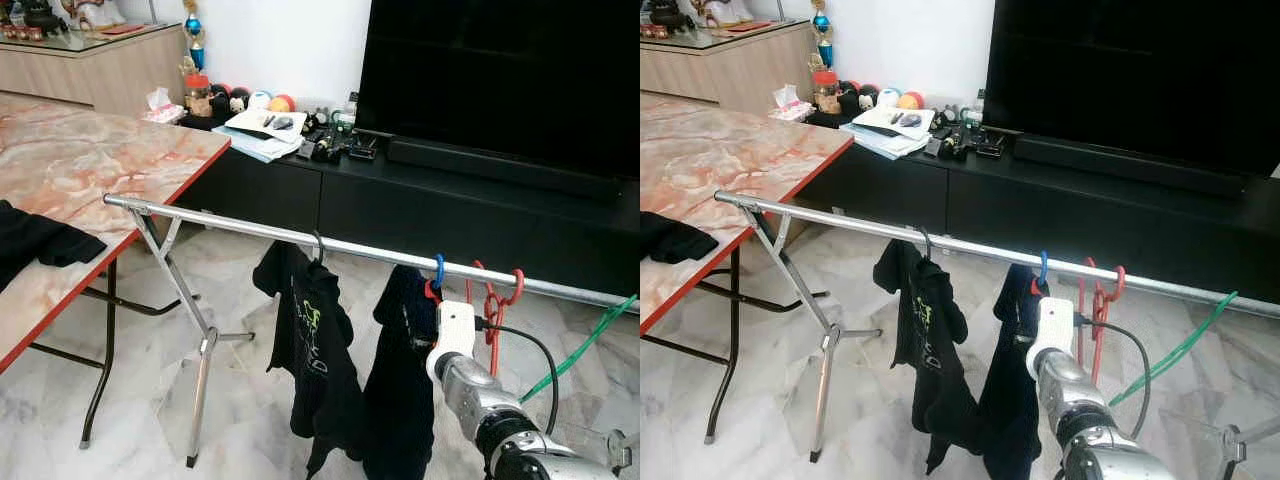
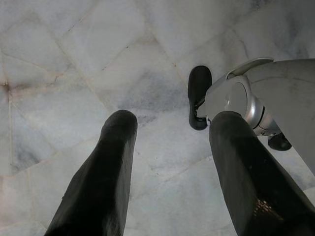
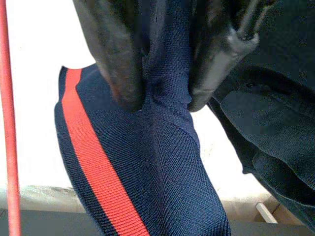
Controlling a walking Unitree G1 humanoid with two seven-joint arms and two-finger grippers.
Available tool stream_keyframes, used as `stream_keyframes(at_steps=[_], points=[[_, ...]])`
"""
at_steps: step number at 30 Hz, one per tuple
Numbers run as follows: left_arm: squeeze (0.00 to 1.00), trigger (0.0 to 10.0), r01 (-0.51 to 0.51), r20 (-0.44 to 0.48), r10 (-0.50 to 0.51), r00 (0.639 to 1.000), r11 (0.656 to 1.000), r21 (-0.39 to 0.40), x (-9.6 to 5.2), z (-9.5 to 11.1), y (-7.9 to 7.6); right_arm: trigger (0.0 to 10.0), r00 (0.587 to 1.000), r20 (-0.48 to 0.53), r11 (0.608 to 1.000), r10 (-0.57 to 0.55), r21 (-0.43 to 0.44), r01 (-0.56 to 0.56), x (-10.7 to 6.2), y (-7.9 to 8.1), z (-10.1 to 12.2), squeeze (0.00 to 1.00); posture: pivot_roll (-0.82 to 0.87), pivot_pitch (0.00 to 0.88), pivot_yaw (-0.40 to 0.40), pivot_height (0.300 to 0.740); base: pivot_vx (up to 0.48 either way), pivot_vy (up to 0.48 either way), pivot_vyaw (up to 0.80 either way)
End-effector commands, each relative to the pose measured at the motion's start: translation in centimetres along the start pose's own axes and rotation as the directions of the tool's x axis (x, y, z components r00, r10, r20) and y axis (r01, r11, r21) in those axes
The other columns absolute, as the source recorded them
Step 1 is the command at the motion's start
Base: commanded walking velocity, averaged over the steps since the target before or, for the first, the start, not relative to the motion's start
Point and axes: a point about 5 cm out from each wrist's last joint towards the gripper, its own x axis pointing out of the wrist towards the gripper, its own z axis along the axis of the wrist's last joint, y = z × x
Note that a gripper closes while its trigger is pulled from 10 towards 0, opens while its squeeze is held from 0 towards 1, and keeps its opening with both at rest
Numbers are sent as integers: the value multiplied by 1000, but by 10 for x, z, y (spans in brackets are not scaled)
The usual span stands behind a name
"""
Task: Hang hanger
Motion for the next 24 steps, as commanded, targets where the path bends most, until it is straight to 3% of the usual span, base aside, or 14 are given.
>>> stream_keyframes(at_steps=[1,14,17,19,24], points=[[0,10000,3,-16,-3,1000,1000,-8,0,-3,0,0,1000,-17,1000,-3,-1,3,0,0,-5,0,211,0,-64,740,0,0,0],[0,10000,6,-6,-6,1000,1000,-26,2,0,-5,0,1000,16,1000,-6,-25,7,0,-4,3,0,204,0,-78,740,0,0,0],[0,10000,7,-5,-7,1000,1000,-27,2,0,-6,0,999,30,998,-10,-69,12,0,-5,5,0,209,0,-83,740,0,0,0],[0,10000,4,-1,-4,1000,999,-32,2,1,-7,0,998,61,995,-5,-100,11,0,-4,10,0,211,0,-86,740,0,0,0],[0,10000,-4,5,4,1000,999,-46,3,1,-8,0,987,161,996,0,-86,15,-2,-4,23,0,200,0,-85,740,0,0,0]])
